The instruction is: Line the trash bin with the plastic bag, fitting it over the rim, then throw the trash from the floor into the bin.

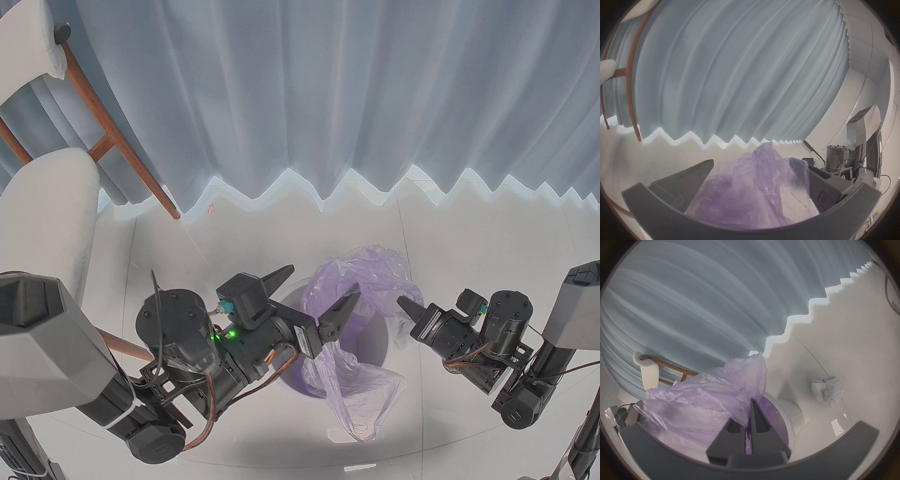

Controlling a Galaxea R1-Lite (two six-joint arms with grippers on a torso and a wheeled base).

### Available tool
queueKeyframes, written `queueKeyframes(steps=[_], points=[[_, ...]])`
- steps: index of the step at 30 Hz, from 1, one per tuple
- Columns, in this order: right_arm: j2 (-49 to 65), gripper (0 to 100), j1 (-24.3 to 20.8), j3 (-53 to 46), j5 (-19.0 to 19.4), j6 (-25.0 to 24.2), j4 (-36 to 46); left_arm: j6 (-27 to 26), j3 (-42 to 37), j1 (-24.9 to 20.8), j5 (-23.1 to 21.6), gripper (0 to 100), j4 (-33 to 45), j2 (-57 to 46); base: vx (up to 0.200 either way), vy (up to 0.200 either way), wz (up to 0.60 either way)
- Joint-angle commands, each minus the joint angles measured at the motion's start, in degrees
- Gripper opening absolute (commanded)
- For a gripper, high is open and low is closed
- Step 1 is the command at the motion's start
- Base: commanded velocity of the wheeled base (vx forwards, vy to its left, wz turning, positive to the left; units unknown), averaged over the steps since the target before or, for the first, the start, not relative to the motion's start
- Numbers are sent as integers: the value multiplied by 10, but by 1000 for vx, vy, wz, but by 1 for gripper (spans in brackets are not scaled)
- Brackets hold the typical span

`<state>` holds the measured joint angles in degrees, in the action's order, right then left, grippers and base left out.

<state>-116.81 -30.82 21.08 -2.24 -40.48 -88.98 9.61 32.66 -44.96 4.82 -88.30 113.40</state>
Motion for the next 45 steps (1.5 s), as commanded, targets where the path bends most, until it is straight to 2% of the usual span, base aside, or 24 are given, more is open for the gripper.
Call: queueKeyframes(steps=[1,5,10,22,26,31,34,36,38,45], points=[[3,0,3,1,0,0,-9,-8,4,19,0,100,0,-13,0,0,0],[3,0,3,1,0,0,-9,-35,-11,29,0,100,1,-51,0,0,0],[0,0,3,0,0,1,-9,-70,-84,27,1,100,22,-95,0,0,0],[-1,0,3,-1,0,8,-9,-74,-128,34,-2,100,17,-99,0,0,0],[-2,0,3,-1,0,8,-8,-75,-165,33,-2,100,16,-113,0,0,0],[-3,0,3,-1,0,8,-9,-75,-205,14,-3,100,16,-129,0,0,0],[-2,0,4,-1,0,8,-9,-73,-219,1,-14,100,17,-128,0,0,0],[-1,0,4,-1,0,8,-9,-72,-224,1,-42,100,17,-122,0,0,0],[0,0,4,-1,0,8,-9,-70,-226,0,-49,100,18,-116,0,0,0],[0,0,3,-1,0,8,-9,-70,-244,-15,-43,100,15,-37,0,0,0]])
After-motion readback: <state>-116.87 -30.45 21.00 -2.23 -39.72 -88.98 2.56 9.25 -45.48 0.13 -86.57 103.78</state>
